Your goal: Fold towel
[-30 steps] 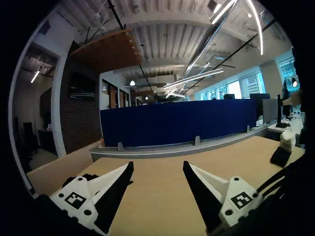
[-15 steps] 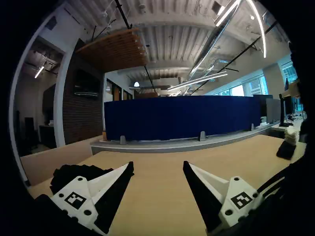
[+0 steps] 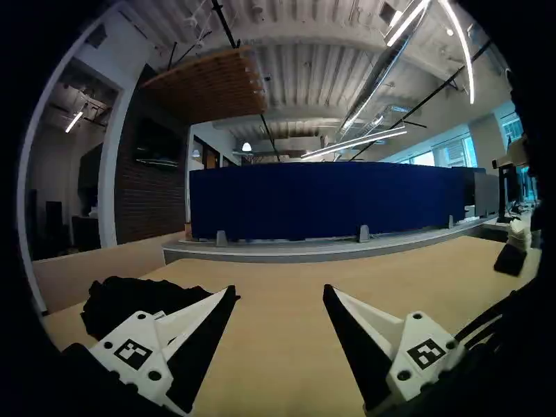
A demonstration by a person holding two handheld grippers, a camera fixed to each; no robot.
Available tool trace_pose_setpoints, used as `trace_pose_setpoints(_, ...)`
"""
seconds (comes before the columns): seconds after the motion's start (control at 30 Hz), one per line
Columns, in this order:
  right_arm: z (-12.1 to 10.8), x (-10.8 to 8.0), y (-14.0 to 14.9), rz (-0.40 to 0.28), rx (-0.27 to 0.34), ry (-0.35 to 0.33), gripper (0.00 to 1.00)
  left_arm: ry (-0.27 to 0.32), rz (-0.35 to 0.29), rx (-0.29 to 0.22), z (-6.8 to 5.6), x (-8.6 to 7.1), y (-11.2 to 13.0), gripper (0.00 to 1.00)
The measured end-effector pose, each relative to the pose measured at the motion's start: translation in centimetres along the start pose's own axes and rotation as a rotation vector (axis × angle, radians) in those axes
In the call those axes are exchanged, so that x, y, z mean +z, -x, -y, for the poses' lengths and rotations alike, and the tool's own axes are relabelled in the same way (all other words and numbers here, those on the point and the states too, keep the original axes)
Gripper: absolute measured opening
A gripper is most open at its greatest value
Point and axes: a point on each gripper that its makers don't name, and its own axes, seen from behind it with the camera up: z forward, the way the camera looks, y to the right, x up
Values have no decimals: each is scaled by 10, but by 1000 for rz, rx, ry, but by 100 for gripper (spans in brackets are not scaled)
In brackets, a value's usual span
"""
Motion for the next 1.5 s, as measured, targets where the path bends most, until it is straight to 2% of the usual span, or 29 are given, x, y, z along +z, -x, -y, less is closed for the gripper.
trace_pose_setpoints(0.27,0,3,0,-3,-9,3,100,0,6,-18,2,1,7,93)
trace_pose_setpoints(0.57,-6,1,-2,-2,-5,3,100,19,18,-19,-4,3,11,93)
trace_pose_setpoints(0.77,-11,2,-5,-21,10,1,100,22,19,-20,-4,3,10,93)
trace_pose_setpoints(0.97,-21,-4,-21,-63,29,6,100,20,19,-18,-4,3,11,93)
trace_pose_setpoints(1.07,-28,-6,-19,-72,43,16,100,20,19,-19,-4,3,11,93)
trace_pose_setpoints(1.37,-56,-7,20,-51,35,69,100,20,19,-19,-4,3,12,93)
trace_pose_setpoints(1.5,-62,-7,41,-66,20,67,100,20,19,-18,-4,3,11,93)
